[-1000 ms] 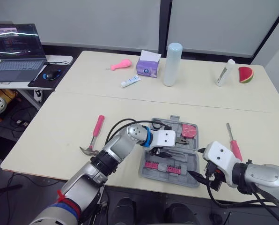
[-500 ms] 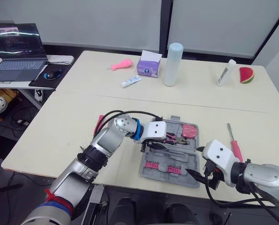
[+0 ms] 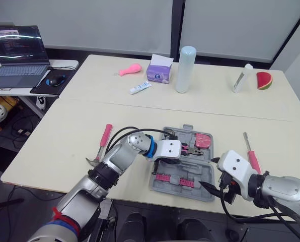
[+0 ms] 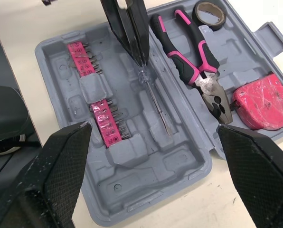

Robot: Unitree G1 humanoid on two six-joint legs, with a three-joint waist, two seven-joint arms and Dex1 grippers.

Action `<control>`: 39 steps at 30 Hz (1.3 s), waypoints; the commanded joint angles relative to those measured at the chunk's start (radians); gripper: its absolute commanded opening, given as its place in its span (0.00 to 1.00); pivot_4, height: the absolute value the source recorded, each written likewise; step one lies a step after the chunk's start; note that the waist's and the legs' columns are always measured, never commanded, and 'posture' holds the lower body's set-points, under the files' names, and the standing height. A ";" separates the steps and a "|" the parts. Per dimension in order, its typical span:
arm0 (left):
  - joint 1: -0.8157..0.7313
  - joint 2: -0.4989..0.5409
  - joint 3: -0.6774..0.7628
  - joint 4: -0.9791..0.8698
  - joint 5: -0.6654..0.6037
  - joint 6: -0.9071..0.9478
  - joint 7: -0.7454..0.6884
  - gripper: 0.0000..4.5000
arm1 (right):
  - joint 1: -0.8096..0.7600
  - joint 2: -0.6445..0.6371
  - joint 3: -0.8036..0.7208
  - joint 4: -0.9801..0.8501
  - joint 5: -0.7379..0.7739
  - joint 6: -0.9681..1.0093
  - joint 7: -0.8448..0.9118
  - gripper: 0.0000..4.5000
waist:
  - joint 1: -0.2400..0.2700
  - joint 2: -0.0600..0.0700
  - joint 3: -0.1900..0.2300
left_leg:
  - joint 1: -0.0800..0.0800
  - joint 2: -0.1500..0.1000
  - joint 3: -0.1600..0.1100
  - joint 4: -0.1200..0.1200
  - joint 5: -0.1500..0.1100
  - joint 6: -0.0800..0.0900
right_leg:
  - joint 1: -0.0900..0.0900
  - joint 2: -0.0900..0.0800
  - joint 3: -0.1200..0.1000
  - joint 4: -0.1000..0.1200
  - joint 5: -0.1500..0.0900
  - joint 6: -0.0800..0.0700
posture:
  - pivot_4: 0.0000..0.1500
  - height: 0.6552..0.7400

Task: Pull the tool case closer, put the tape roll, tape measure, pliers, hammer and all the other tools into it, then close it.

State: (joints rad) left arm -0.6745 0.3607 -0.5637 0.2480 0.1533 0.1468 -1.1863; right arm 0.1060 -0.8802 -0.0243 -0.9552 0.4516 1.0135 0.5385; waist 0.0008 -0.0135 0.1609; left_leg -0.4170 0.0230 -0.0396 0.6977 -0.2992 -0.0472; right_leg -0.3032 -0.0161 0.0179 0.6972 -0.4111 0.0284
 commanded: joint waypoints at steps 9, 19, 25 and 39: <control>0.000 -0.022 -0.008 0.099 0.061 -0.093 0.070 0.01 | -0.002 0.001 -0.019 -0.034 0.007 0.000 -0.007 1.00 | 0.000 0.000 0.000 | 0.000 0.000 0.000 0.000 0.000 0.000 | 0.000 0.000 0.000 0.000 0.000 0.000 | 1.00 0.72; 0.013 -0.024 -0.005 0.139 0.073 -0.123 0.095 0.01 | -0.005 -0.001 -0.017 -0.036 0.008 0.000 -0.007 1.00 | 0.000 0.000 0.000 | 0.001 0.000 0.000 0.000 0.000 0.000 | 0.000 0.000 0.000 0.000 0.000 0.000 | 1.00 0.72; 0.004 -0.021 0.072 0.070 -0.014 -0.056 0.074 0.01 | -0.002 0.010 -0.032 -0.036 0.007 -0.032 -0.002 1.00 | -0.001 0.000 0.000 | 0.001 0.000 0.000 0.000 0.000 0.000 | 0.001 0.000 0.000 0.000 0.000 0.000 | 1.00 0.72; 0.304 0.255 0.784 -0.158 -0.480 0.222 0.175 0.01 | 0.228 0.116 -0.414 0.074 -0.121 -0.335 0.016 1.00 | -0.003 0.001 -0.001 | 0.002 0.002 -0.001 0.000 0.000 0.000 | 0.000 -0.003 -0.001 0.000 0.000 0.000 | 1.00 0.72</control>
State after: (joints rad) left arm -0.3834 0.5984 0.1309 0.1014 -0.2866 0.3858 -1.0516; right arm 0.3067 -0.7775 -0.3617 -0.8951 0.3817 0.7667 0.5540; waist -0.0023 -0.0127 0.1602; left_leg -0.4153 0.0250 -0.0408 0.6976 -0.2991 -0.0473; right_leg -0.3028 -0.0190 0.0173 0.6972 -0.4111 0.0284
